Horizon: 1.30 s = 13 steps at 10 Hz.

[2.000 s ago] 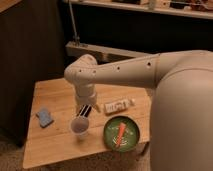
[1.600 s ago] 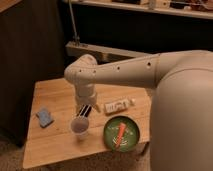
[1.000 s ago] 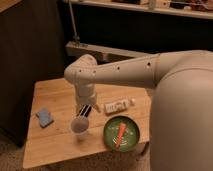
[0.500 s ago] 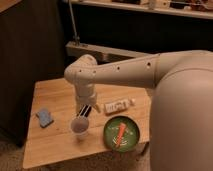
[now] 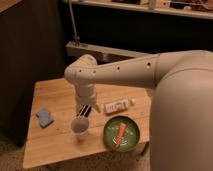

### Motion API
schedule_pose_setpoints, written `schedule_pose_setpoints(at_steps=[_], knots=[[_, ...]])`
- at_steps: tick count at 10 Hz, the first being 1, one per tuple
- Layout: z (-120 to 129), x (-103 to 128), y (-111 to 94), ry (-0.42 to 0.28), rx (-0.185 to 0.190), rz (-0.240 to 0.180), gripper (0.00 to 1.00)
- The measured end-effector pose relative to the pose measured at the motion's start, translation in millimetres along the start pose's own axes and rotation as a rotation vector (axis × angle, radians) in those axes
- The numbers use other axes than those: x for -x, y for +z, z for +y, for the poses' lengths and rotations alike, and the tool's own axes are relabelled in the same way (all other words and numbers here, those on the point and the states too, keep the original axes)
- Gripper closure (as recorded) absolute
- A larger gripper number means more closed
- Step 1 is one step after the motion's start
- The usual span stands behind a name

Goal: Place the ceramic cup in the ceramic bowl

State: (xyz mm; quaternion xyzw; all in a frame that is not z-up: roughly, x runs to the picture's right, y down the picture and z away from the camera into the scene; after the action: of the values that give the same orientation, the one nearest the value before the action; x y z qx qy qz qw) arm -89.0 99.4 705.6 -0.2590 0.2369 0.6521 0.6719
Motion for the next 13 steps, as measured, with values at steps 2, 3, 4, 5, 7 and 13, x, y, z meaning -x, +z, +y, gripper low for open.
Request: schedule_pose_setpoints(at_steps=[2,3,4,5,7,13], knots=[[-3,1,2,-0.028,0.105,0.022,0.35],[-6,1,3,-0.039,0.19,0.037,0.35],[-11,-1,4,-0.053,0.336,0.055,0.35],[-16,-3,5,-0.065,0.48,0.068,0.35],[-20,-10,5,-0.092,0.711,0.081,0.35],[-10,-34,-13,-0.141,0.945,0.004,0.35]])
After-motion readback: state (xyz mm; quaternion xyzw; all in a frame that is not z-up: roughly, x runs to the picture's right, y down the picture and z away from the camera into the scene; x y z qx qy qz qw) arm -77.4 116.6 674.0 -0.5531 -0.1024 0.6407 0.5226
